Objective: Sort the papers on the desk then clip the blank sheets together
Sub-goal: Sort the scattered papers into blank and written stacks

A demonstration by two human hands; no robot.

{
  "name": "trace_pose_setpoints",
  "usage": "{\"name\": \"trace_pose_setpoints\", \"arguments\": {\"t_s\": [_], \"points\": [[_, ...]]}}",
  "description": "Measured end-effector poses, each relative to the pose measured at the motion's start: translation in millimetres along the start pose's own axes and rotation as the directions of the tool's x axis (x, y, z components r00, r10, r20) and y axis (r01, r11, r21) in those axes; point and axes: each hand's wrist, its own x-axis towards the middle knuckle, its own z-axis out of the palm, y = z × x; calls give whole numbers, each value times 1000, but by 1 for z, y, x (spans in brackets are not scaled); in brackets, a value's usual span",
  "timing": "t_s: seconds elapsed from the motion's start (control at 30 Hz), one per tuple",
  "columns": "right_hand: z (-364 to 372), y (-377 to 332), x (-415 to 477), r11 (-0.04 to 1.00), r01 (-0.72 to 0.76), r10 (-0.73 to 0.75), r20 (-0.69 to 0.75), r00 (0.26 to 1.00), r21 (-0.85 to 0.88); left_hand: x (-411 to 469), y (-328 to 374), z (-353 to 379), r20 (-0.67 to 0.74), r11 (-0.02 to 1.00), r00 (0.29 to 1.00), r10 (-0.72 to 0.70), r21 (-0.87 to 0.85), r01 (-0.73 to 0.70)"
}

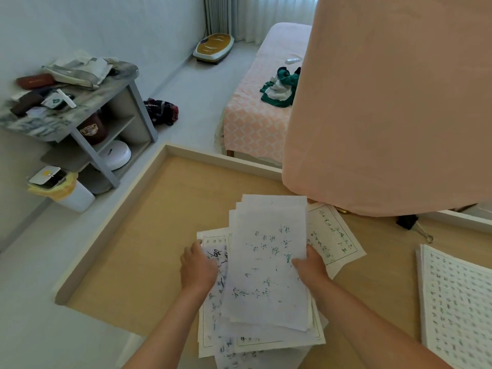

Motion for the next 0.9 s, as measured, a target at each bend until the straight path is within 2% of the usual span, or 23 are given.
{"name": "trace_pose_setpoints", "arguments": {"t_s": [0.07,0.17,0.27,0.37,0.47,0.53,0.63,0.77,0.9], "points": [[-31,11,6,998,-54,59,-97,994,45,7,20,5,3,984,988,152,91,-152],[-72,34,6,984,-140,164,-237,958,113,18,50,22,110,920,949,297,232,-315],[-92,50,-1,956,-205,270,-351,897,212,31,74,40,229,856,902,366,296,-423],[-98,61,3,929,-240,341,-393,854,283,43,89,55,384,765,831,402,358,-536],[-94,75,15,929,-258,349,-394,850,266,53,97,62,486,720,810,329,426,-548],[-91,79,19,947,-242,305,-349,886,212,58,99,65,481,705,813,327,449,-549],[-88,80,19,985,-148,169,-284,944,94,67,92,56,451,736,817,358,403,-545],[-84,77,21,995,-95,92,-248,964,-1,64,61,32,461,661,823,332,508,-551],[-72,69,27,996,-71,59,-182,982,-60,48,30,25,408,768,865,291,440,-466]]}}
